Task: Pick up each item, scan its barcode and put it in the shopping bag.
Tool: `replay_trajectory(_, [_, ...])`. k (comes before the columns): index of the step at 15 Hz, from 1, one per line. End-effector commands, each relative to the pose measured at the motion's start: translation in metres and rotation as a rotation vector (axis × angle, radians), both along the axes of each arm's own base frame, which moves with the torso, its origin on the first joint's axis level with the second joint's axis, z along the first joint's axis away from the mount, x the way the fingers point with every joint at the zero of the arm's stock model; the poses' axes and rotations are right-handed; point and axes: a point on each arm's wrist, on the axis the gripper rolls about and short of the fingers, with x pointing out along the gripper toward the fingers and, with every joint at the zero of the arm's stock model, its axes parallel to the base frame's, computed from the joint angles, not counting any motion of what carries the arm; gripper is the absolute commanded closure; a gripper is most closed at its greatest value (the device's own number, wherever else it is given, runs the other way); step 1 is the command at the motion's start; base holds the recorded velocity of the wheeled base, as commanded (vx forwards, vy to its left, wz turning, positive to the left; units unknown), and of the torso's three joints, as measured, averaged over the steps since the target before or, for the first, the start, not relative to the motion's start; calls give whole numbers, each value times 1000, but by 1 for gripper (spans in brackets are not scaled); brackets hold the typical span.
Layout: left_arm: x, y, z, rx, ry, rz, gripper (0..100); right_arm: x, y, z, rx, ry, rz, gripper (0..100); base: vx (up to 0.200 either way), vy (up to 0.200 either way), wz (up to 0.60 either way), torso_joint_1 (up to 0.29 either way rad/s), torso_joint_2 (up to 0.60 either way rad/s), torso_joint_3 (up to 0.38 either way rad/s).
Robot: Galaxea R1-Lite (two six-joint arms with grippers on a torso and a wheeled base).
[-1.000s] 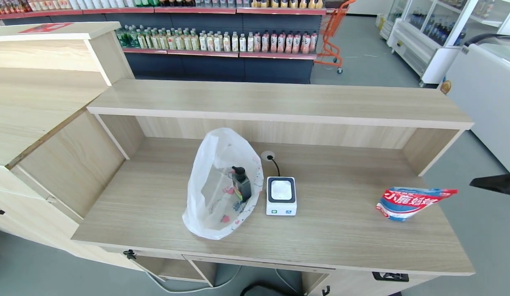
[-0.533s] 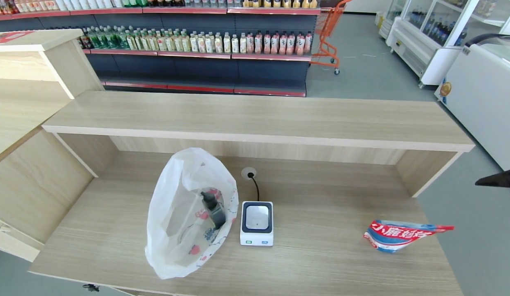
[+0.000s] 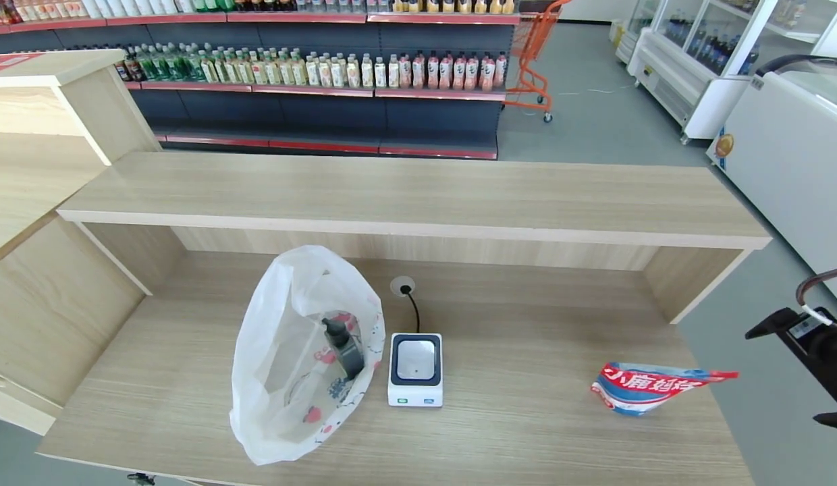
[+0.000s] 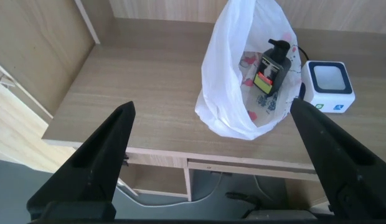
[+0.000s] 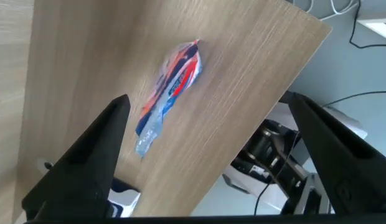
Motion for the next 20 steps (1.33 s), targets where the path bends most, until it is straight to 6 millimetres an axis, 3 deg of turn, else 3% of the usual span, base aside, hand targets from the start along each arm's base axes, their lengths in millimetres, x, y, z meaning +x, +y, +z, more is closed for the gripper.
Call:
replay_trajectory(1, [0,0,0,0,0,0,0,28,7,-31,5,124,-21,0,0,0,0,0,0,0])
replay_trajectory(6, [0,0,0,0,1,0,0,78,40,-84,-10,152,31,0,0,0,0,0,0,0])
replay_trajectory(9, [0,0,0,-1,1,0,0,106,58,-103,-36,131,96,0,0,0,0,0,0,0])
replay_trajectory(13, [0,0,0,0,1,0,0,135,67,-127,-85,166,113,0,0,0,0,0,0,0])
replay_trajectory(14, [0,0,0,0,1,0,0,138,67,-134,-115,191,128,100,0,0,0,0,0,0])
replay_trajectory(20, [0,0,0,0,1,0,0,143,74,-162,-299,291,242,100,0,0,0,0,0,0])
